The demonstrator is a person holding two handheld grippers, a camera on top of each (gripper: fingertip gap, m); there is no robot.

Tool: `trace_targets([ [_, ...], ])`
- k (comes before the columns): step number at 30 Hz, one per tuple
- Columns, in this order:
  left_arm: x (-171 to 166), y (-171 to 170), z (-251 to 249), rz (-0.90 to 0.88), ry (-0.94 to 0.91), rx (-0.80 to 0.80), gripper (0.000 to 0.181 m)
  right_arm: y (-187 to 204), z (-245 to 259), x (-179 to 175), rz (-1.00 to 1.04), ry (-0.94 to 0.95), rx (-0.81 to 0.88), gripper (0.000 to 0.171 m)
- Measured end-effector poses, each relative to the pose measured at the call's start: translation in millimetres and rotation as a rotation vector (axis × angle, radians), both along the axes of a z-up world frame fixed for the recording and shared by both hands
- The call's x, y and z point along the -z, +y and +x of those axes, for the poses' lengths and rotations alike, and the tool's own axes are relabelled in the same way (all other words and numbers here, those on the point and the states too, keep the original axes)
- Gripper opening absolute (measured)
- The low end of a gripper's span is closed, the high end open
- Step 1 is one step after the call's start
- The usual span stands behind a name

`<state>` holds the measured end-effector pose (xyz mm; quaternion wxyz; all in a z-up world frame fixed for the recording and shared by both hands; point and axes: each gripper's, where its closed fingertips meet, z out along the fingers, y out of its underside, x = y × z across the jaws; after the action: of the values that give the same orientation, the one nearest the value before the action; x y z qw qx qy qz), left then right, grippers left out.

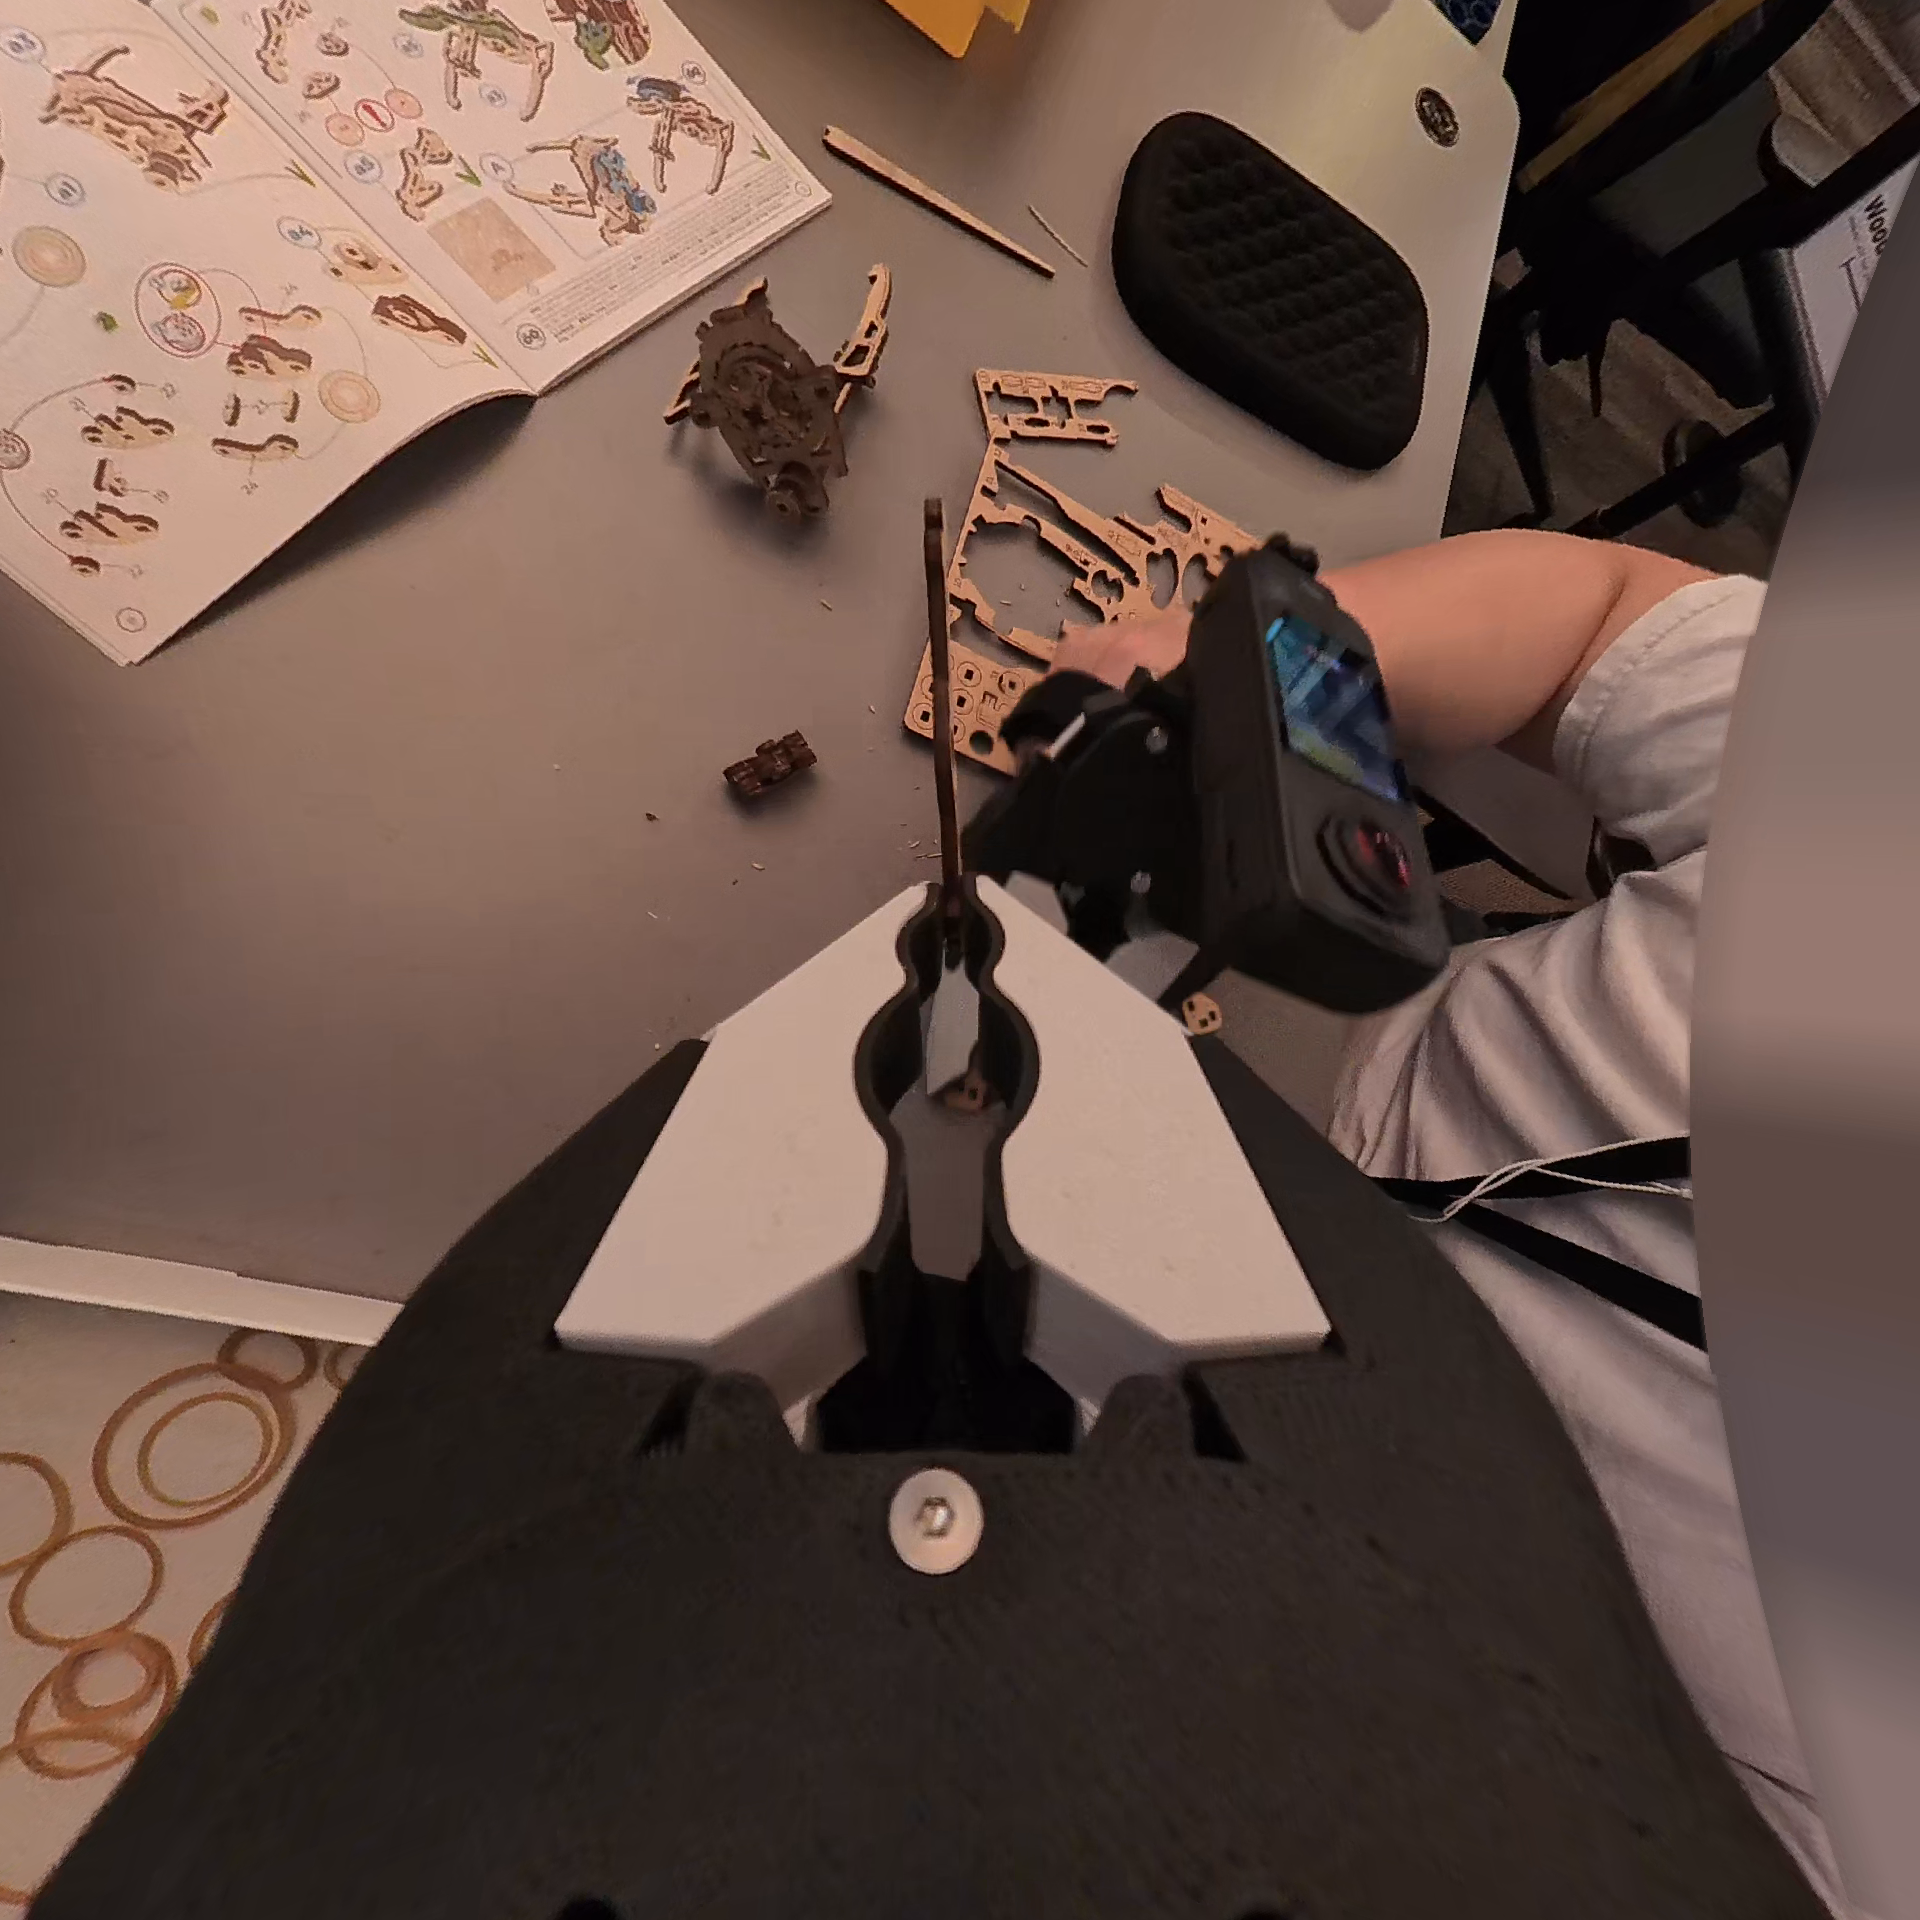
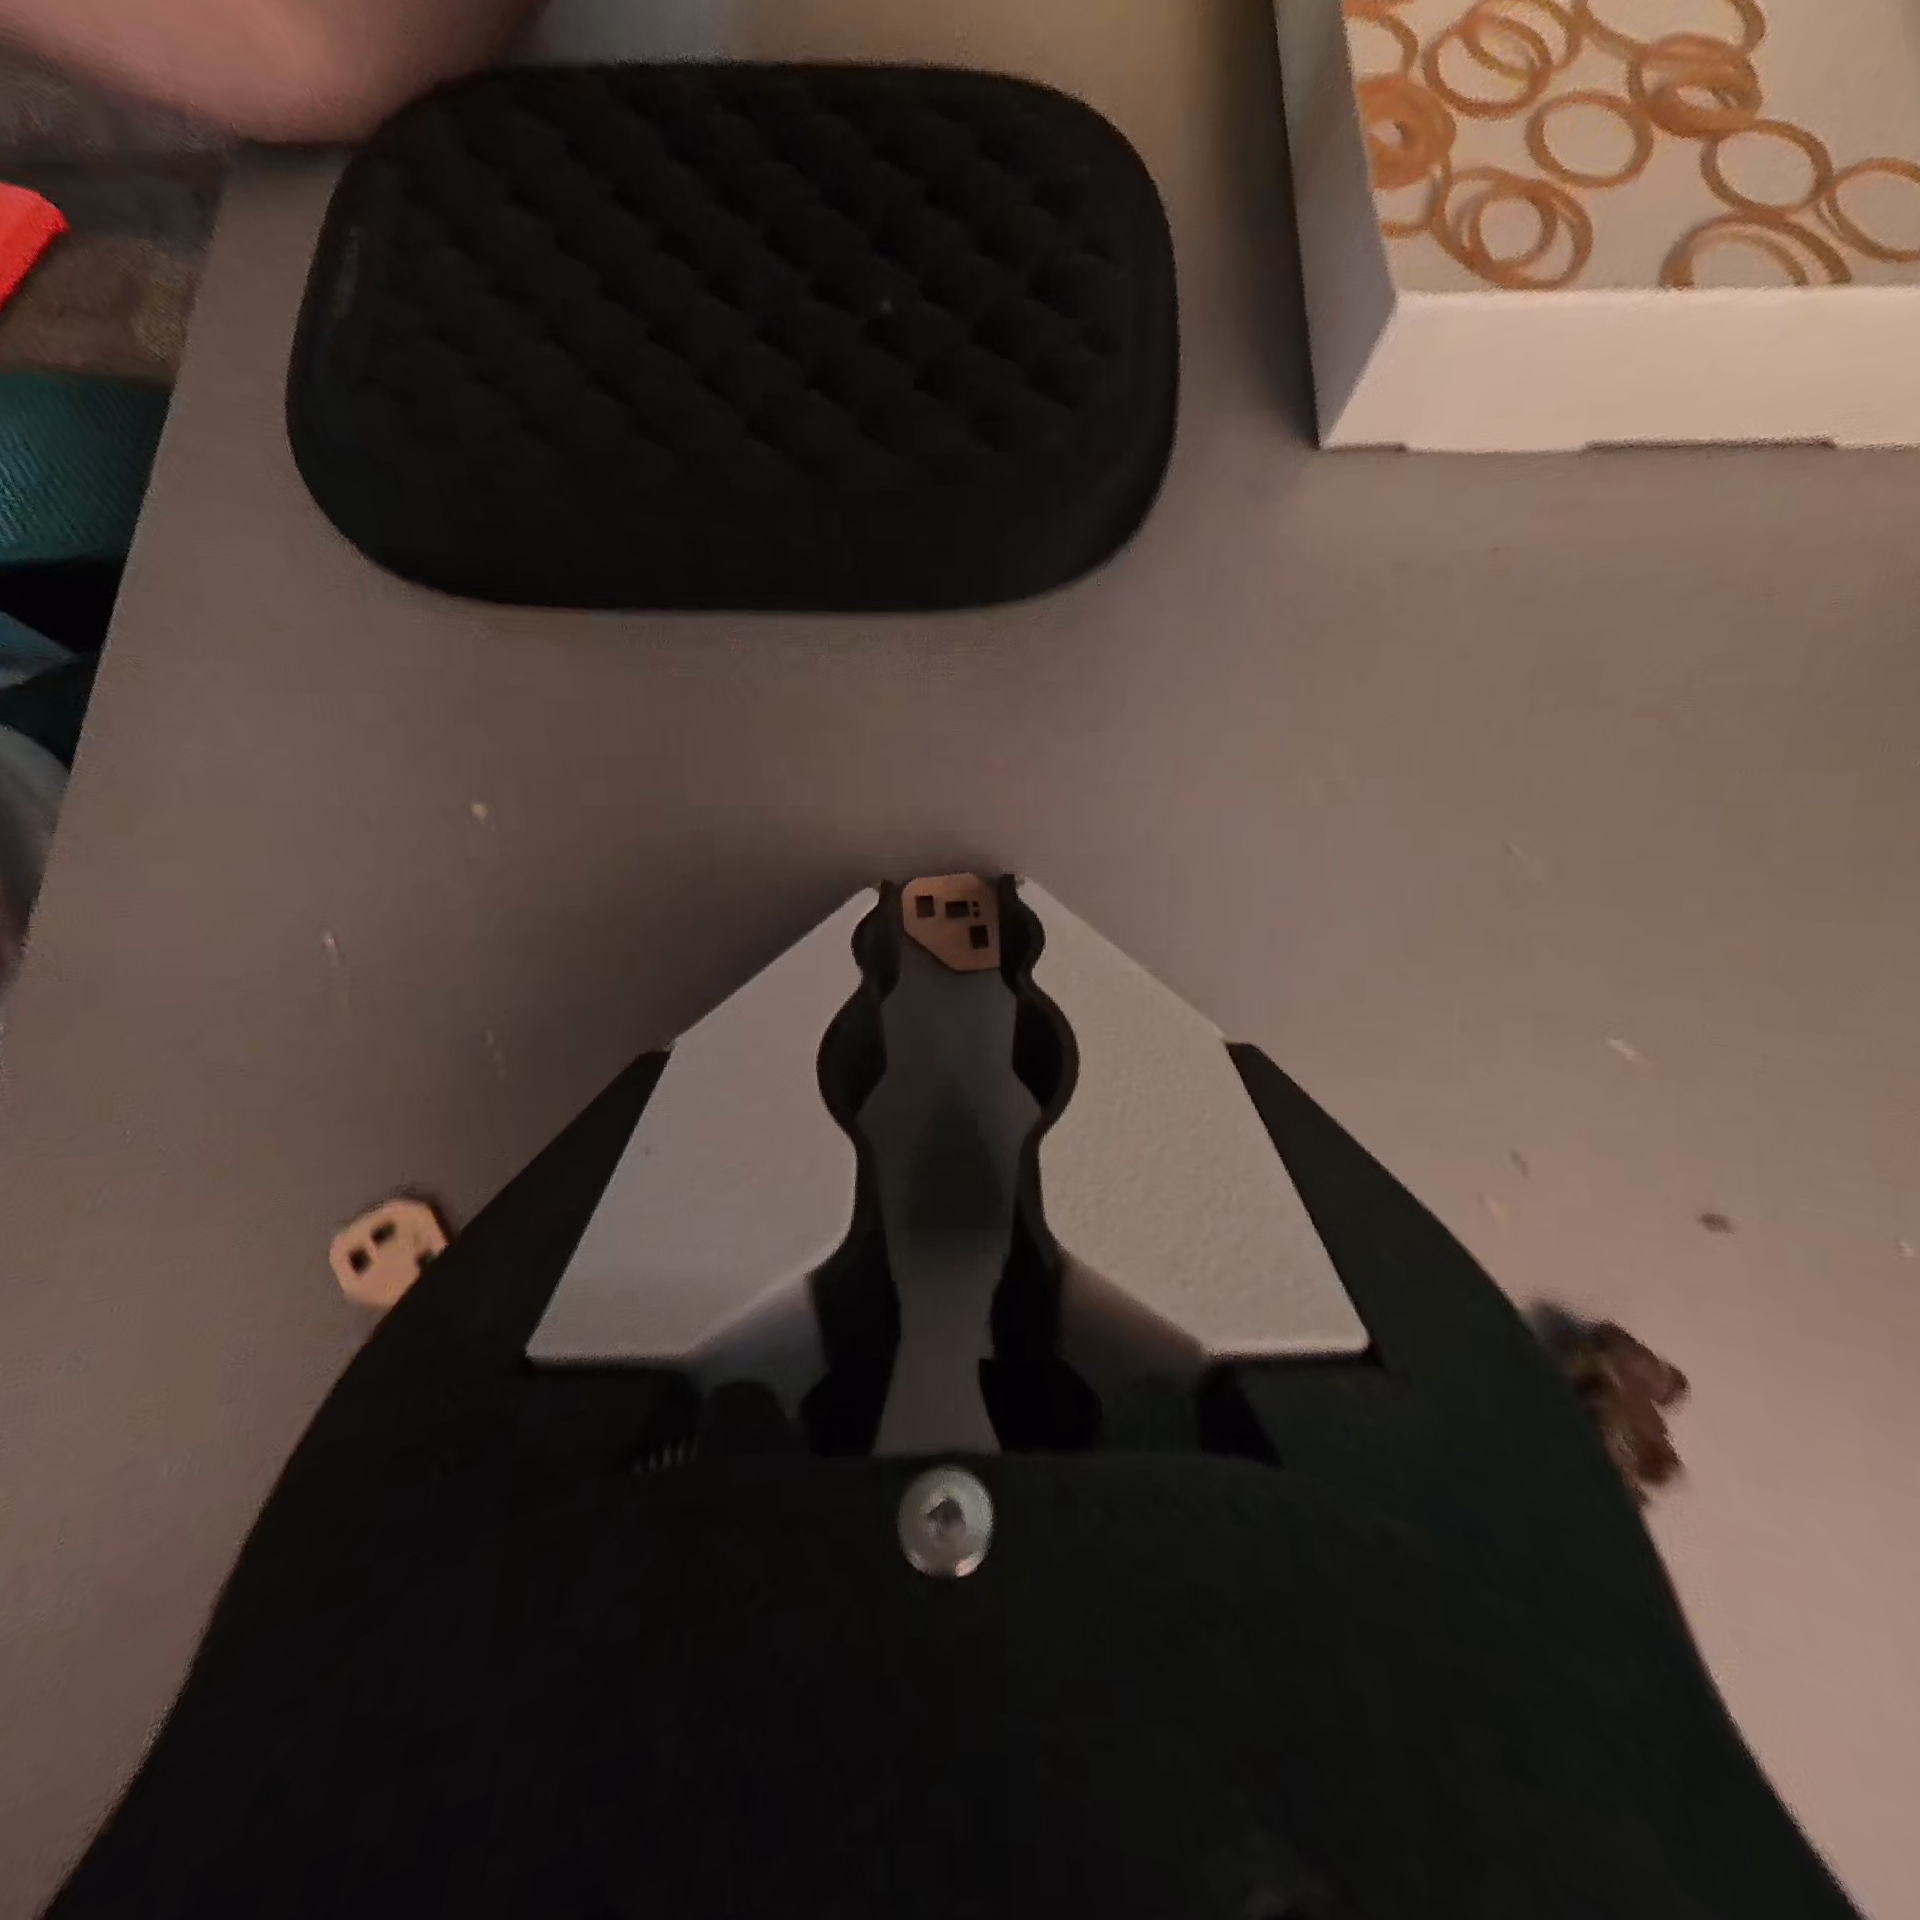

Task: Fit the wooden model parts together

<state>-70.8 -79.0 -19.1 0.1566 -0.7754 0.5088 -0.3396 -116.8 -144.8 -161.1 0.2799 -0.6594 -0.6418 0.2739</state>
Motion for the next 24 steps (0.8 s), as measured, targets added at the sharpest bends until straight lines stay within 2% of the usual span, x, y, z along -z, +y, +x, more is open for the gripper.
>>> trace_targets([
  [7, 0.7, -0.1, 0.2, -0.001, 0.001, 0.002, 0.001, 19.2, 28.2, 0.7, -0.016, -0.036, 0.046, 0.018],
  [13, -0.6, -0.3, -0.7, 0.001, -0.002, 0.002, 0.0, 25.5, 41.6, -0.6, 0.063, -0.079, 0.035, 0.028],
  [24, -3.3, -0.3, -2.1, 0.004, -0.009, -0.001, 0.0, 23.4, 43.2, 0.5, 0.016, -0.072, 0.035, 0.026],
])
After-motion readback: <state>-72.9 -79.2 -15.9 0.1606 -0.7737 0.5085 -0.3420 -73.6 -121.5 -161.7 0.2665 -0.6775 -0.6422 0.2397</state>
